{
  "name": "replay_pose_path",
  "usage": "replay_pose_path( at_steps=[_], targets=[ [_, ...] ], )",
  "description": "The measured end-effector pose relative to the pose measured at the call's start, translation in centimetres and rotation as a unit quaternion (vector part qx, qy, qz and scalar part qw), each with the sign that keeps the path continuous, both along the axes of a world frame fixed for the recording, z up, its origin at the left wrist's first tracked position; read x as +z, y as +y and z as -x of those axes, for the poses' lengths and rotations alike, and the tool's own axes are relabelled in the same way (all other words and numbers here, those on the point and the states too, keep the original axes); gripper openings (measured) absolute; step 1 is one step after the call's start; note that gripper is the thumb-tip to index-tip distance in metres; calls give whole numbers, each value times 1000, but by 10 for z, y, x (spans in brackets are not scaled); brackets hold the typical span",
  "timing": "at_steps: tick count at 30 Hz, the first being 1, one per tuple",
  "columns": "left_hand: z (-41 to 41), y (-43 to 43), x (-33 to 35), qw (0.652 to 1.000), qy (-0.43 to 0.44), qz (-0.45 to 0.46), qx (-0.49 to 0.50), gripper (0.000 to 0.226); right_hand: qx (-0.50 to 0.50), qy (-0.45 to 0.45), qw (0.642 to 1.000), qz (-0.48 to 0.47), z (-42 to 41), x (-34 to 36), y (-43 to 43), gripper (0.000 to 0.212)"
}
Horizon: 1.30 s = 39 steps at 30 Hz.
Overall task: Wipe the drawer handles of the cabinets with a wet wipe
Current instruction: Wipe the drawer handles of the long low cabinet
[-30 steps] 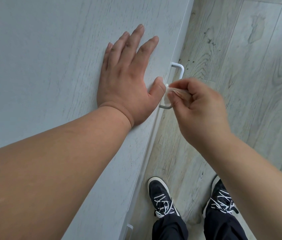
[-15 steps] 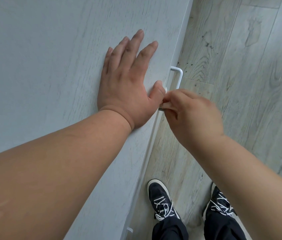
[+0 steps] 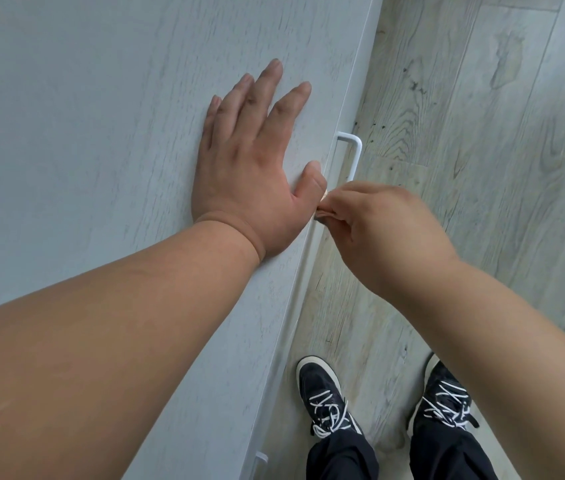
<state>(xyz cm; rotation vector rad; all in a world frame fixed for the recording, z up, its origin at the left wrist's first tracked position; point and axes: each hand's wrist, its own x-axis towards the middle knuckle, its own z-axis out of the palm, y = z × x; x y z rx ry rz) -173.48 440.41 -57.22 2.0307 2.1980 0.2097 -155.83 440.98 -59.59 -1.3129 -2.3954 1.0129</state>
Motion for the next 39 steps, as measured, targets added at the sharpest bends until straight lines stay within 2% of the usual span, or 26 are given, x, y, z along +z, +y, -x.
replay_pose_path(
  at_steps=[3, 7, 11, 15, 16, 19, 21, 24, 25, 29, 30, 33, 35, 37, 39],
  targets=[
    [0, 1, 0, 1000, 3, 3, -2, 74, -1, -50, 998, -25, 6, 1, -5, 21],
    [0, 0, 0, 1000, 1, 5, -1, 74, -64, 6, 998, 26, 3, 3, 4, 17],
    [0, 1, 0, 1000, -3, -3, -2, 74, -37, -25, 998, -34, 4, -1, -12, 18],
    [0, 1, 0, 1000, -3, -3, -2, 74, -102, 52, 992, 49, 2, 3, -4, 16],
    [0, 1, 0, 1000, -3, -4, -2, 74, -101, 49, 993, 41, 3, 3, -3, 16],
    [0, 1, 0, 1000, -5, -6, -3, 74, -57, -30, 998, -25, 10, 5, -12, 21],
    [0, 1, 0, 1000, -1, -3, -2, 74, -44, -29, 999, 9, 9, 4, -9, 22],
    [-1, 1, 0, 1000, 2, 0, -3, 74, -101, 47, 989, 102, 2, 10, 5, 18],
    [-1, 1, 0, 1000, 2, 0, -3, 74, -102, 50, 988, 104, 1, 11, 5, 17],
    [0, 1, -1, 1000, 0, -4, -3, 74, -35, -36, 999, 12, 7, 10, -9, 18],
    [0, 1, 0, 1000, 0, -3, -3, 74, -40, -32, 998, 25, 7, 8, -6, 18],
    [0, 1, 0, 1000, 1, -5, -6, 74, -115, 73, 985, 110, 3, 8, 4, 17],
    [0, 1, -1, 1000, 0, -9, -7, 74, -113, 87, 987, 79, 2, 6, 0, 16],
    [0, 0, -1, 1000, -4, -10, -5, 74, -68, 31, 997, 10, 3, 1, -8, 16],
    [0, 0, -1, 1000, -3, -9, -4, 73, -47, -18, 999, -17, 6, -1, -13, 21]
  ],
)
